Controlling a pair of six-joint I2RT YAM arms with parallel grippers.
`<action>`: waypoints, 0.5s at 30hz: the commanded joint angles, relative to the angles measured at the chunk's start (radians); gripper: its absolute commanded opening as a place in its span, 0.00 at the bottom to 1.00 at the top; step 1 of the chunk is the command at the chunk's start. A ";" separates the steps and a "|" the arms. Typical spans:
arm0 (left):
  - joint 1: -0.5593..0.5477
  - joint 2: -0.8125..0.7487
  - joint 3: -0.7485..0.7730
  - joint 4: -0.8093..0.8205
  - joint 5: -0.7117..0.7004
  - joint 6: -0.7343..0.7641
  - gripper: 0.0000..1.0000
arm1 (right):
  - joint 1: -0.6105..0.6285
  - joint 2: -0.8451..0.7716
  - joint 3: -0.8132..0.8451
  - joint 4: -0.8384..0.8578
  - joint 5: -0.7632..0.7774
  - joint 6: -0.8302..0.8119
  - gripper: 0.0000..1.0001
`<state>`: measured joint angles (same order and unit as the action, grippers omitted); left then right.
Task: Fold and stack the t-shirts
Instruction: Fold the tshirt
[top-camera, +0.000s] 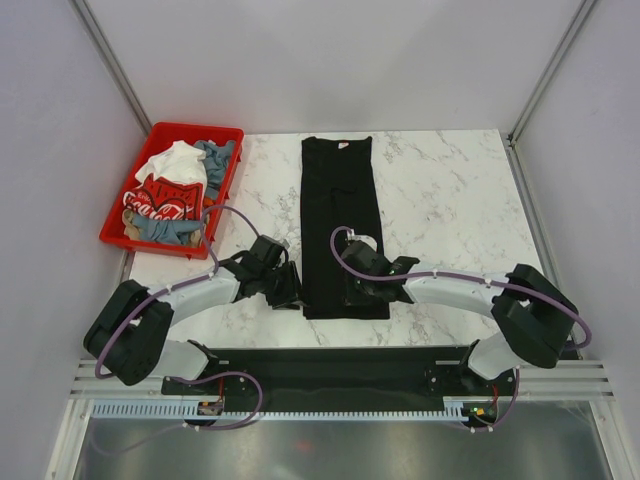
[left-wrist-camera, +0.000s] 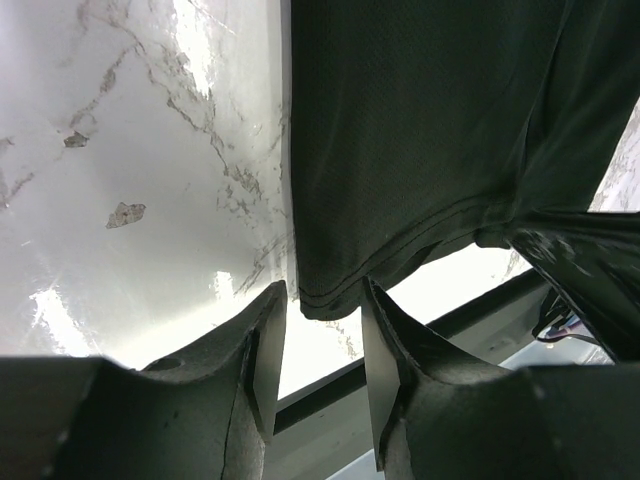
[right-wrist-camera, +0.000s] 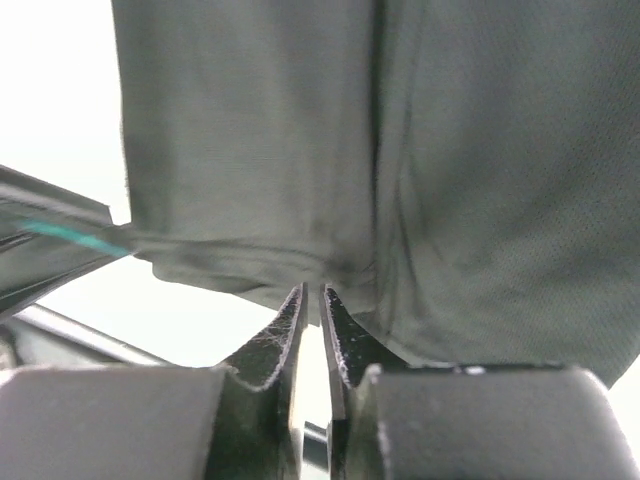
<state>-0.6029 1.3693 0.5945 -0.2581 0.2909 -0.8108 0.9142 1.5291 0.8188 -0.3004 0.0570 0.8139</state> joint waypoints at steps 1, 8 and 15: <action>-0.005 -0.010 0.007 0.020 0.007 -0.013 0.44 | 0.005 -0.076 0.065 -0.040 -0.011 -0.016 0.18; -0.008 0.033 -0.008 0.020 -0.018 0.004 0.43 | -0.064 -0.139 0.039 -0.141 -0.022 -0.042 0.27; -0.011 0.065 0.001 0.022 -0.018 0.009 0.42 | -0.239 -0.242 -0.070 -0.235 -0.043 -0.107 0.34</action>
<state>-0.6052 1.4078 0.5934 -0.2516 0.2913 -0.8104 0.7204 1.3334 0.7868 -0.4614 0.0227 0.7502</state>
